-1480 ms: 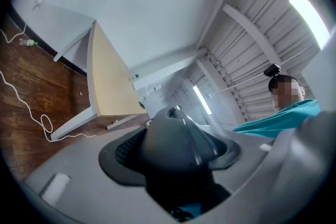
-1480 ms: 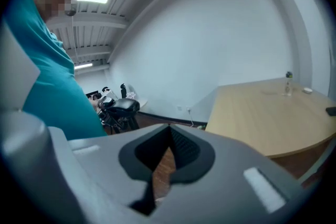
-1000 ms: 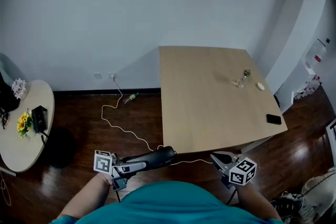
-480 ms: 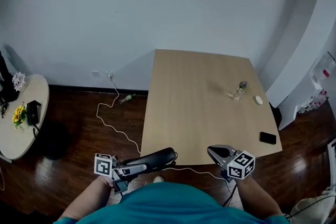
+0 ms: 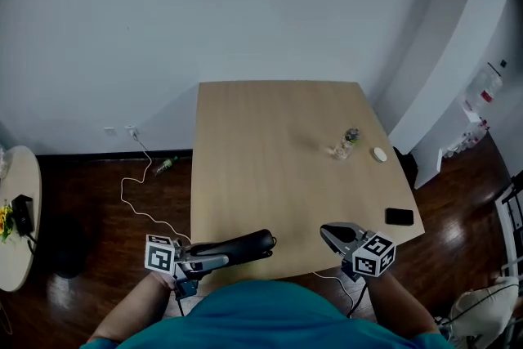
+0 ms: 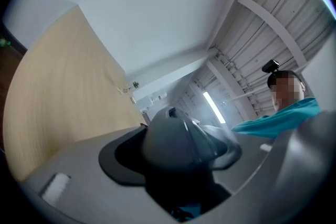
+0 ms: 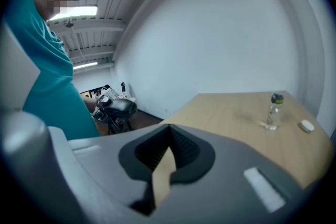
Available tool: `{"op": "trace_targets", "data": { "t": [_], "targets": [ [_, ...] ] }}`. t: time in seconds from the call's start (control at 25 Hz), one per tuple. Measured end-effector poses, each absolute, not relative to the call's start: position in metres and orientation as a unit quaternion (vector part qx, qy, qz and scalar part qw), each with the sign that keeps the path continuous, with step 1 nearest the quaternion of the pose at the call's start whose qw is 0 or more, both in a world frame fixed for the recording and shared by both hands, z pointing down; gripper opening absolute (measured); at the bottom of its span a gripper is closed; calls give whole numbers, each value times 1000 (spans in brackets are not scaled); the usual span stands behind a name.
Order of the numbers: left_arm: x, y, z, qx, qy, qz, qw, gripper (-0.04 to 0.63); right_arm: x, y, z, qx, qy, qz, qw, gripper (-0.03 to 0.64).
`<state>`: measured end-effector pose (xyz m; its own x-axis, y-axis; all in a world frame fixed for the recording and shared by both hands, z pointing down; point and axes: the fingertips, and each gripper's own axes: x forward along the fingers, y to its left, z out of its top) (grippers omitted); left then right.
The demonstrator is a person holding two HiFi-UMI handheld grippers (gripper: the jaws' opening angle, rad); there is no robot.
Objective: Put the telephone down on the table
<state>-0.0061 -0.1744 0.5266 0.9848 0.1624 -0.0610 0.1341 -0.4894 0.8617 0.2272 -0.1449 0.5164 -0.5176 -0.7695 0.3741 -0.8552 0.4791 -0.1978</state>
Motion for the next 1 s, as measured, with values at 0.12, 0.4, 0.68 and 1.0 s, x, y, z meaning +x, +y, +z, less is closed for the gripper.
{"op": "trace_targets", "data": {
  "t": [0.12, 0.4, 0.68, 1.0],
  "targets": [
    [25, -181, 524, 861, 84, 9, 501, 307, 262, -150, 518, 477, -852, 184, 112, 3],
    [99, -186, 531, 865, 12, -26, 502, 307, 341, -165, 534, 419, -881, 183, 125, 3],
    [171, -180, 536, 854, -35, -47, 516, 307, 409, -181, 538, 369, -899, 175, 158, 3],
    [237, -190, 547, 850, 32, 0, 526, 307, 473, -196, 547, 434, -865, 197, 154, 3]
  ]
}}
